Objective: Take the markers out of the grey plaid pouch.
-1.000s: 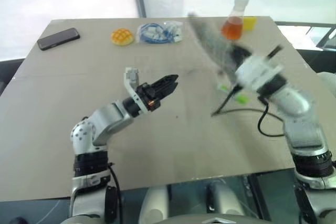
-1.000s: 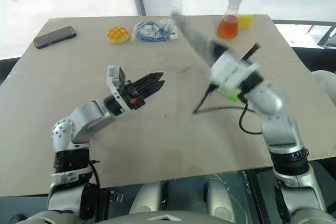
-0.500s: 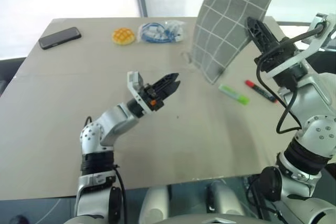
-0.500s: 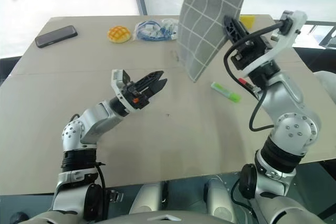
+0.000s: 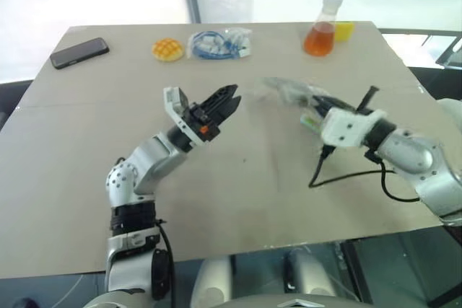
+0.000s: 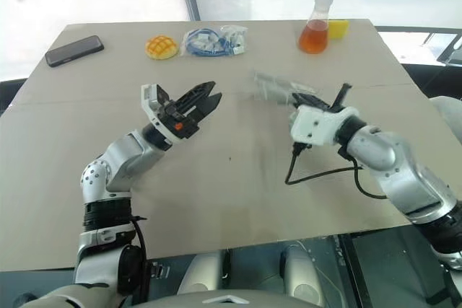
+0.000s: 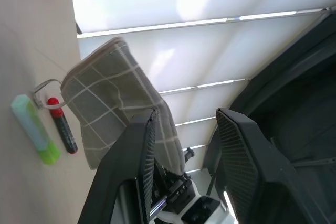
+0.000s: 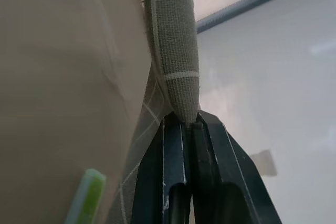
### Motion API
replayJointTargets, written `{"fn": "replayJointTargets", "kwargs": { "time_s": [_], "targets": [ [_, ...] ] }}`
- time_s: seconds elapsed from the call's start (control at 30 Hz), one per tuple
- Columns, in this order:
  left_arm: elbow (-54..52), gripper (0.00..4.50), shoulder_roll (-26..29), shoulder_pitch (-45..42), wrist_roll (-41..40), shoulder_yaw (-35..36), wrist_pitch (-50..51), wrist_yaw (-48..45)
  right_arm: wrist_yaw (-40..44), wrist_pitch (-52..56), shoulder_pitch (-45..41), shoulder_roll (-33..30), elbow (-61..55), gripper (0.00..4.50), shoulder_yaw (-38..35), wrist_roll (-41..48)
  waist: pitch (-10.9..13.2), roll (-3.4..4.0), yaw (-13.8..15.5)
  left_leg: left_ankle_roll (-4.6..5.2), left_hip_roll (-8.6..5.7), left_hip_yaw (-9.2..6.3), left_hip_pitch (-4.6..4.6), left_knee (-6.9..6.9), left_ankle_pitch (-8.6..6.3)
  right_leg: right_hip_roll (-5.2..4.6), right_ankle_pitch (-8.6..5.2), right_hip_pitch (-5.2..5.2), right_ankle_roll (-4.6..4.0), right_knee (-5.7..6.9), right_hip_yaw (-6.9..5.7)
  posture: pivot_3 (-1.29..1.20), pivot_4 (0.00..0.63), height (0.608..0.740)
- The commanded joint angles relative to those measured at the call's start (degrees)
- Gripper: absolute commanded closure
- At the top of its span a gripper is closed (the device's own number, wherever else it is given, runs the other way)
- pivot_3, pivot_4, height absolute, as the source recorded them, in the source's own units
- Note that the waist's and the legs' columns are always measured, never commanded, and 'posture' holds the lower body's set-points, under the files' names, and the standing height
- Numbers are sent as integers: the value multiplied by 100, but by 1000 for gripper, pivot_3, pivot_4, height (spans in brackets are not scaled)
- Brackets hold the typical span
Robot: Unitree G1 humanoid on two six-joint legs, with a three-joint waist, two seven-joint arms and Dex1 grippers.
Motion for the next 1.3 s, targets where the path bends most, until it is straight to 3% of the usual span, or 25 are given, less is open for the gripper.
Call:
{"fn": "replayJointTargets", "kwargs": {
  "time_s": [0.03,0.47,0.57,0.63,0.67,0.77,0.9,1.0,1.1,1.3],
  "targets": [
    [-178,2610,-199,-101,-94,109,100,286,-32,-832,-168,105,72,4500,-155,-616,1,-3,7,0,0,0,0,-1,0,0,0,0,0,-2,0,0,150,740],
    [-405,2610,-921,-296,-94,386,129,1287,-169,-1943,-281,725,337,4500,-299,-1933,6,-12,12,-1,-1,-3,0,4,1,0,1,6,-1,-4,-4,0,150,740],
    [-453,3425,-968,-286,-94,379,47,1432,-147,-2005,-250,876,365,4500,-358,-1967,7,-12,13,-1,-1,-3,0,3,1,0,1,6,-1,-4,-4,0,150,740],
    [-512,4264,-882,-260,-94,359,-29,1474,-107,-1949,-232,990,377,4500,-417,-1917,7,-13,12,-1,-1,-4,0,3,1,0,1,6,-1,-4,-4,0,150,740],
    [-553,4458,-788,-233,-94,333,-69,1470,-61,-1887,-224,1058,377,4500,-453,-1859,7,-13,12,-1,-1,-4,1,3,1,1,1,6,-1,-4,-4,0,150,740],
    [-688,4458,-672,-146,-94,482,-308,1418,278,-1553,-181,1239,339,4500,-601,-1338,7,-13,10,-1,-1,-4,2,3,1,1,2,7,-2,-3,-4,0,150,740],
    [-955,4500,-391,68,-94,843,-638,1217,751,-830,-44,1420,188,3158,-767,-828,8,-14,9,-1,-1,-5,2,3,1,0,2,7,-2,-3,-4,0,150,740],
    [-1108,4500,95,386,-94,1167,-837,925,1163,-341,112,1438,-41,1756,-877,-463,9,-14,-5,-1,1,-5,6,-4,1,1,1,7,-3,-3,-4,0,150,740],
    [-1008,4500,674,888,57,1651,-1141,697,1489,272,448,1484,-405,1756,-1180,155,12,-9,1,-2,3,-5,6,-11,0,1,1,4,-4,-3,-5,0,150,740],
    [-554,4500,1229,2139,814,2319,-1544,128,1701,1543,1384,1856,-1007,1756,-1464,1181,8,-15,8,-3,4,0,7,-19,-2,-9,0,4,-5,-11,-8,0,150,740]
  ]
}}
